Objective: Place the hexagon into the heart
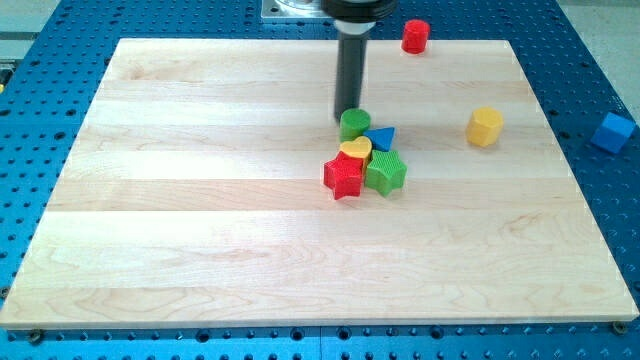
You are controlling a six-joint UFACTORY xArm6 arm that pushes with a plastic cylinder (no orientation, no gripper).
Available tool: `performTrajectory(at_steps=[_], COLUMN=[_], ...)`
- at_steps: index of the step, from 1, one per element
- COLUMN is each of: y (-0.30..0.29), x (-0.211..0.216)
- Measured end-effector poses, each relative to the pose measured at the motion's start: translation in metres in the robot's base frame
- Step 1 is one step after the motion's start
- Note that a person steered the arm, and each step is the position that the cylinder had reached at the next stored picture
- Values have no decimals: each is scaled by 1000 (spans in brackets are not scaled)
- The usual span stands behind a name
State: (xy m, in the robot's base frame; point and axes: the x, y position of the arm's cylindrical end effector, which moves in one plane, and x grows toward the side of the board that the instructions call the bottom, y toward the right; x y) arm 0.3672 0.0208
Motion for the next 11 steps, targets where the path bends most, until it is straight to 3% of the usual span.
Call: performTrajectory(at_steps=[1, 2, 3, 4, 5, 6, 8, 9, 10, 11], y=[0, 21, 128, 233, 196, 132, 196, 115, 133, 164], x=[9, -41, -68, -49, 31, 19, 40, 96, 120, 65])
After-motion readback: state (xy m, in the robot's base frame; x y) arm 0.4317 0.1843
